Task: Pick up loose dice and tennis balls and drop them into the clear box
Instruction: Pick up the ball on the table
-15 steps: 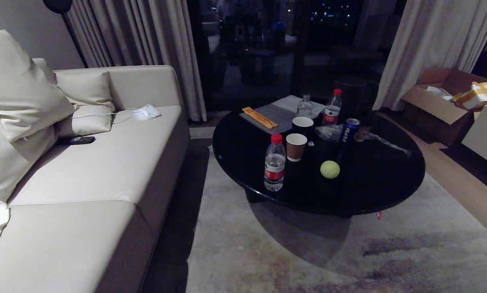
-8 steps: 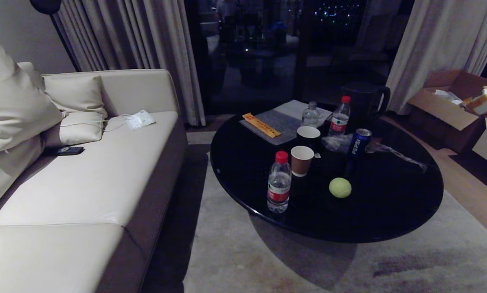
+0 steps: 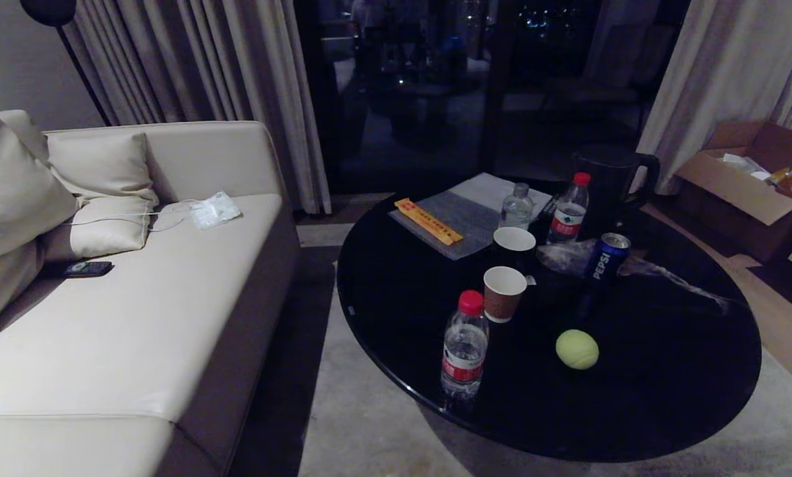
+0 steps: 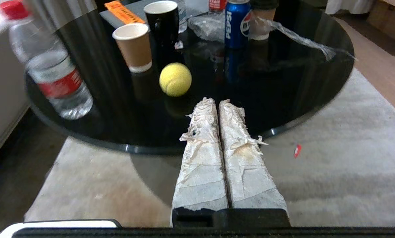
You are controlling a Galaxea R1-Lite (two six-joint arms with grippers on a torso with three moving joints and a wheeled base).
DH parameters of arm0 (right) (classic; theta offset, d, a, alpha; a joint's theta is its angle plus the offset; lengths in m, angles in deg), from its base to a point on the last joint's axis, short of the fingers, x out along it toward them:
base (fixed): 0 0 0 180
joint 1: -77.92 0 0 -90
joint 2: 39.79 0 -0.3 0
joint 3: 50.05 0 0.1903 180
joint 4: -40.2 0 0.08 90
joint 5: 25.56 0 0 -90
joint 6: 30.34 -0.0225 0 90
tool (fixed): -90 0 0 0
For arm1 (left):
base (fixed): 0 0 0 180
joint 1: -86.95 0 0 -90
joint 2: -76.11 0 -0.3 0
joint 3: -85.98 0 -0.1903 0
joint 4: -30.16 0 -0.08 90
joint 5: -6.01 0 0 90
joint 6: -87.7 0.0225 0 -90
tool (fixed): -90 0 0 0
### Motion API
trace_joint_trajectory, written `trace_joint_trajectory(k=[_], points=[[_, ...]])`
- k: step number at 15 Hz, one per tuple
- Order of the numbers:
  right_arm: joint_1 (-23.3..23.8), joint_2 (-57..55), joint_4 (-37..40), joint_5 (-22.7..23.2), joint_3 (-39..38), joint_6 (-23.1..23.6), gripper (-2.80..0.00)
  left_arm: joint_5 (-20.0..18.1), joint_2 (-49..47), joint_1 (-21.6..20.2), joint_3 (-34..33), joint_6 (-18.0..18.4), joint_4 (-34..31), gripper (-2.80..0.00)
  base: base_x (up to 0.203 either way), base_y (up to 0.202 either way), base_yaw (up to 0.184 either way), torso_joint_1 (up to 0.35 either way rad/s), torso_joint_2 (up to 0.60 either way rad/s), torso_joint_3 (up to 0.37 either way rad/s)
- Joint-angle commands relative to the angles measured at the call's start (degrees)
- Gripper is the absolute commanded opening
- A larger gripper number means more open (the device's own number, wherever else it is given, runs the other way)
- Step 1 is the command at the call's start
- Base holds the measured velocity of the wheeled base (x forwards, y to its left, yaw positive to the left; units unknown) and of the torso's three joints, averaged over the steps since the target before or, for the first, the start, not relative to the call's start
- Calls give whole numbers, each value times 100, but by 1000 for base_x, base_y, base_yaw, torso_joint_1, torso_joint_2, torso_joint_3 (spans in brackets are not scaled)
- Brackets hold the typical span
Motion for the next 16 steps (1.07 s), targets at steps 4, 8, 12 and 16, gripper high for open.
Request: trace_joint_trajectory(k=[4,8,12,16], points=[[-1,-7,0,-2,-9,4,-280,-22,-9,0,-9,26,9,-280,183,0,-1,3,4,3],[-1,-7,0,-2,-9,-5,-280,4,-9,0,-9,-13,-8,-280,60,0,-1,1,2,2],[-1,-7,0,-2,-9,-5,-280,-13,-9,0,-9,23,-8,-280,0,0,0,0,0,0],[-1,-7,0,5,-9,-5,-280,-4,-9,0,-9,-4,0,-280,0,0,0,2,1,-83]])
